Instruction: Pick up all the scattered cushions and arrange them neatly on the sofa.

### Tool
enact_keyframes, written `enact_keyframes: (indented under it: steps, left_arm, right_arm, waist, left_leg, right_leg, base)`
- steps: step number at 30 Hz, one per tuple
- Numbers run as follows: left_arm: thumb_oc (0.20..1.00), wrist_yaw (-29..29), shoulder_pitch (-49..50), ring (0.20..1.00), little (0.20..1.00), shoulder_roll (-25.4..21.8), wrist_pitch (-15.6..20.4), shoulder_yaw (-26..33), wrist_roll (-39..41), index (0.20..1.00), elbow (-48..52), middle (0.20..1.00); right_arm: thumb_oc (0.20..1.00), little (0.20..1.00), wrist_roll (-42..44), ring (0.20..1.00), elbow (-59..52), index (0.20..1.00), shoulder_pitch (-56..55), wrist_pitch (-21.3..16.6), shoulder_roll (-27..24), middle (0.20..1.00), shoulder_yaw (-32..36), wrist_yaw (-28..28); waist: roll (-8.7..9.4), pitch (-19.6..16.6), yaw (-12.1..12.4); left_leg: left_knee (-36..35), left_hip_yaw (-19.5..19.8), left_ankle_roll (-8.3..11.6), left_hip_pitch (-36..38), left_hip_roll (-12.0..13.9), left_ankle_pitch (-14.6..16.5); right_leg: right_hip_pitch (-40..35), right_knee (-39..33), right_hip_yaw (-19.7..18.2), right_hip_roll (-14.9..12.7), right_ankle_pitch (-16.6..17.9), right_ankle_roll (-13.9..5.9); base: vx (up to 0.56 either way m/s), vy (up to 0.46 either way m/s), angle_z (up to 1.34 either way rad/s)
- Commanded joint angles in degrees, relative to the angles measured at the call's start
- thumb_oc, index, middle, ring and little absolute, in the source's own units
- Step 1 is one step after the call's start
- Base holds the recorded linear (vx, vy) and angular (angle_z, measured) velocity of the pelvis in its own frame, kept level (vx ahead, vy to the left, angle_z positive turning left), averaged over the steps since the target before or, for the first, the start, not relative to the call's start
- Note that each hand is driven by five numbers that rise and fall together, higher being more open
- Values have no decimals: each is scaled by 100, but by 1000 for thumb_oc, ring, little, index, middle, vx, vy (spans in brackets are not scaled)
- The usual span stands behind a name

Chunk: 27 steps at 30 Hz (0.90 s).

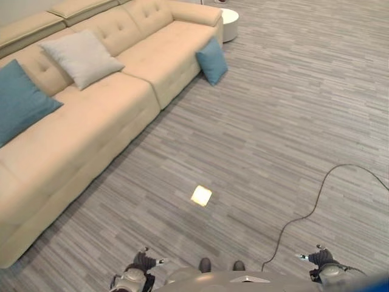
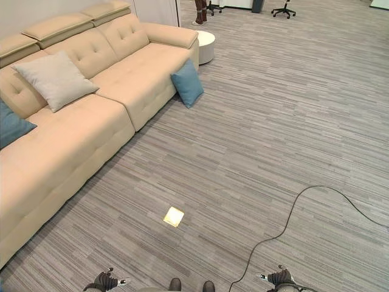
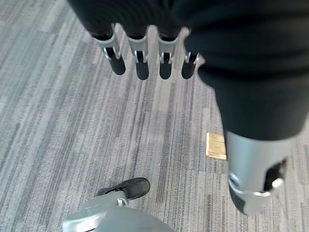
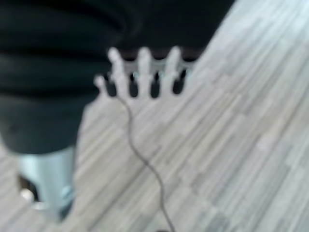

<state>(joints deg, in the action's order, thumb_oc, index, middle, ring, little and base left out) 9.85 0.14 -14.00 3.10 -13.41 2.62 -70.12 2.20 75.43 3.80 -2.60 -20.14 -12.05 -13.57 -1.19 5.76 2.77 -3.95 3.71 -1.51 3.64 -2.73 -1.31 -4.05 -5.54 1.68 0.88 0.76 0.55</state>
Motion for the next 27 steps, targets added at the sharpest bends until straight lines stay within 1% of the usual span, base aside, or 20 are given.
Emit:
enact_keyframes:
  steps: [1,3,4,8,11,12,15,16,17,18,19,20,21,22,23,24,25,26,27]
  left_arm:
    - [1000,46,-311,1000,1000,31,63,40,-171,1000,-356,1000]
    - [1000,56,-309,1000,1000,30,66,57,-143,1000,-329,1000]
    - [1000,89,-332,1000,1000,22,57,77,-123,1000,-313,1000]
    - [1000,120,-368,1000,1000,11,47,76,-109,1000,-315,1000]
    - [1000,137,-404,1000,1000,-9,30,33,-162,1000,-325,1000]
    - [1000,137,-405,1000,1000,-9,31,33,-162,1000,-325,1000]
    - [1000,119,-413,1000,1000,-27,23,33,-161,1000,-324,1000]
    - [1000,120,-411,1000,1000,-36,27,36,-165,1000,-320,1000]
    - [1000,115,-404,1000,1000,-56,22,26,-190,1000,-303,1000]
    - [1000,115,-405,1000,1000,-56,22,26,-190,1000,-302,1000]
    - [1000,104,-417,1000,1000,-79,5,1,-198,1000,-284,1000]
    - [1000,104,-418,1000,1000,-79,5,1,-198,1000,-285,1000]
    - [1000,100,-443,1000,1000,-105,-5,-9,-228,1000,-284,1000]
    - [1000,107,-454,1000,1000,-112,-11,-15,-235,1000,-291,1000]
    - [1000,125,-482,1000,1000,-126,1,-10,-236,1000,-278,1000]
    - [1000,125,-482,1000,1000,-125,1,-9,-236,1000,-278,1000]
    - [1000,127,-487,1000,1000,-136,10,8,-221,1000,-275,1000]
    - [1000,100,-457,1000,1000,-117,26,43,-221,1000,-308,1000]
    - [1000,70,-466,1000,1000,-122,24,44,-240,1000,-315,1000]
  right_arm:
    - [1000,1000,-66,1000,87,1000,93,29,43,1000,-159,10]
    - [1000,1000,-42,1000,65,1000,93,27,48,1000,-143,12]
    - [1000,1000,-28,1000,47,1000,121,35,59,1000,-151,7]
    - [1000,1000,-12,1000,35,1000,169,45,69,1000,-169,9]
    - [1000,1000,-3,1000,-44,1000,250,65,102,1000,-231,1]
    - [1000,1000,-3,1000,-44,1000,250,66,102,1000,-231,1]
    - [1000,1000,-16,1000,-104,1000,304,93,125,1000,-293,9]
    - [1000,1000,-18,1000,-117,1000,307,102,133,1000,-296,16]
    - [1000,1000,-39,1000,-135,1000,323,133,127,1000,-304,46]
    - [1000,1000,-39,1000,-135,1000,324,134,127,1000,-304,46]
    - [1000,1000,-57,1000,-178,1000,339,148,107,1000,-312,59]
    - [1000,1000,-57,1000,-178,1000,340,148,106,1000,-312,59]
    - [1000,1000,-52,1000,-213,1000,340,142,108,1000,-322,52]
    - [1000,1000,-47,1000,-228,1000,349,141,106,1000,-325,56]
    - [1000,1000,-51,1000,-274,1000,355,134,103,1000,-343,46]
    - [1000,1000,-51,1000,-275,1000,354,134,101,1000,-343,46]
    - [1000,1000,-65,1000,-286,1000,360,125,91,1000,-353,47]
    - [1000,1000,-108,1000,-309,1000,314,131,79,1000,-387,56]
    - [1000,1000,-137,1000,-287,1000,281,156,68,1000,-385,66]
  waist:
    - [256,-49,65]
    - [270,-24,74]
    - [299,40,93]
    - [328,89,124]
    - [396,187,191]
    - [396,186,194]
    - [422,249,250]
    - [419,259,269]
    - [397,320,285]
    - [399,318,287]
    - [369,445,229]
    - [372,442,230]
    - [343,509,171]
    - [310,562,124]
    - [322,576,63]
    - [317,585,55]
    - [353,567,31]
    - [426,526,-61]
    - [424,517,-93]
  left_leg:
    - [-61,653,113,-138,-10,108]
    - [6,650,99,-144,-25,148]
    - [233,651,73,-227,-66,254]
    - [431,652,52,-353,-105,335]
    - [811,636,-54,-593,-198,515]
    - [816,633,-55,-597,-198,518]
    - [1040,638,-153,-709,-273,639]
    - [1081,642,-191,-729,-295,670]
    - [1136,692,-281,-697,-354,745]
    - [1139,689,-282,-702,-356,747]
    - [1227,772,-371,-668,-389,788]
    - [1231,770,-371,-675,-392,790]
    - [1240,840,-398,-629,-387,806]
    - [1204,876,-400,-557,-364,821]
    - [1081,965,-389,-321,-387,878]
    - [1075,974,-389,-306,-384,879]
    - [978,1004,-385,-165,-402,928]
    - [722,1152,-350,254,-369,1059]
    - [651,1226,-315,390,-332,1090]
  right_leg:
    - [128,54,-212,-201,16,-533]
    - [105,54,-225,-220,11,-528]
    - [105,76,-248,-256,15,-525]
    - [154,125,-264,-292,11,-529]
    - [359,389,-393,-362,-39,-533]
    - [363,392,-396,-361,-40,-533]
    - [559,729,-460,-410,-131,-578]
    - [641,888,-490,-419,-160,-597]
    - [867,1439,-507,-451,-194,-673]
    - [878,1453,-510,-452,-202,-674]
    - [1168,2177,-557,-450,-97,-746]
    - [1182,2195,-560,-453,-107,-746]
    - [1399,2596,-601,-377,17,-765]
    - [1600,2852,-623,-306,51,-762]
    - [1761,2656,-515,-193,-13,-719]
    - [1745,2653,-505,-193,-17,-716]
    - [1822,2394,-439,-144,-6,-691]
    - [2023,1613,-179,-13,190,-671]
    - [2092,1411,-67,-13,285,-690]
  base:
    - [0,0,0]
    - [29,30,-5]
    - [11,25,-5]
    - [-3,27,-6]
    - [16,70,-13]
    - [18,74,-22]
    - [20,86,-15]
    - [57,148,-24]
    - [49,124,-35]
    - [53,157,-36]
    - [16,67,-34]
    - [36,102,-23]
    - [45,64,-2]
    - [201,71,11]
    - [184,36,16]
    - [258,-12,0]
    - [414,-109,2]
    - [522,-150,0]
    - [519,-175,8]
